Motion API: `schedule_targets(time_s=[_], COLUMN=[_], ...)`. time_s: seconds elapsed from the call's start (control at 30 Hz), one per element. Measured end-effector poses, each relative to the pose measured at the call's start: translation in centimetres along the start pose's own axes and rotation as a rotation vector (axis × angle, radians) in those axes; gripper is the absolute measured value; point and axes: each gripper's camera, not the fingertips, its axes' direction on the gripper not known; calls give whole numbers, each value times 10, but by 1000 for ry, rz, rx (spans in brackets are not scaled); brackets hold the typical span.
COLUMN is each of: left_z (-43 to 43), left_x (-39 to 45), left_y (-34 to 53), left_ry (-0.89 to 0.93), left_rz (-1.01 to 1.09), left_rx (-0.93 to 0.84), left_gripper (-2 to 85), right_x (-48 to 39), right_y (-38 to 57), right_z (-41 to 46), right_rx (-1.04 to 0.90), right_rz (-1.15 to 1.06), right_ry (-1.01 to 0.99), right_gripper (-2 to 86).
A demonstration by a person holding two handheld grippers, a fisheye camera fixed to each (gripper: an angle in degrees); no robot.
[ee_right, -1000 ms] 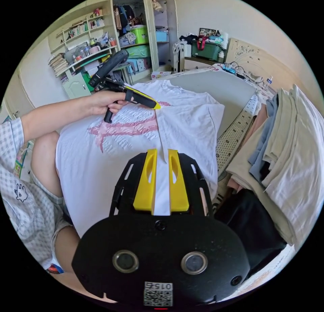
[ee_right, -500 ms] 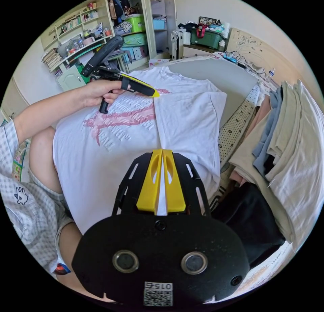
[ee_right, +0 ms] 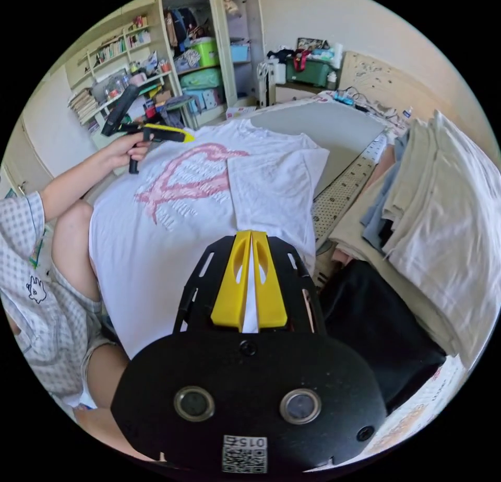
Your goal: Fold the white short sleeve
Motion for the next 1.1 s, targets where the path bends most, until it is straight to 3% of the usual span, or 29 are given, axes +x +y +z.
schedule_targets(time_s=[0.1,0.17,0.33,0.43,0.6,0.67,0.77,0.93,1.0,1.1], left_z=[-82,-142,-206,-203,-144,-110,-86,-88,-89,-119], left_x=[-67,-135,-258,-306,-378,-406,-418,-425,-431,-426], left_y=[65,129,224,263,316,352,363,363,370,391], left_ry=[-67,-129,92,125,198,384,584,530,586,592], left_rz=[-123,-311,-714,-861,-1133,-1276,-1285,-1236,-1221,-1263], left_rx=[140,259,491,505,345,365,407,418,417,510], left_gripper=[56,59,57,63,89,88,86,30,17,6], right_x=[32,44,36,29,14,1,-9,-25,-30,-31], right_y=[18,25,15,-13,-125,-191,-276,-396,-438,-511], right_z=[-53,-87,-135,-160,-194,-217,-242,-282,-302,-346], right_rx=[136,193,193,230,202,219,198,133,114,111], right_rz=[61,64,6,-1,-52,-97,-117,-127,-125,-94], right_ry=[17,34,60,55,-56,-113,-188,-236,-241,-230], right_gripper=[-4,-4,-4,-4,-2,-2,-2,-2,-2,0])
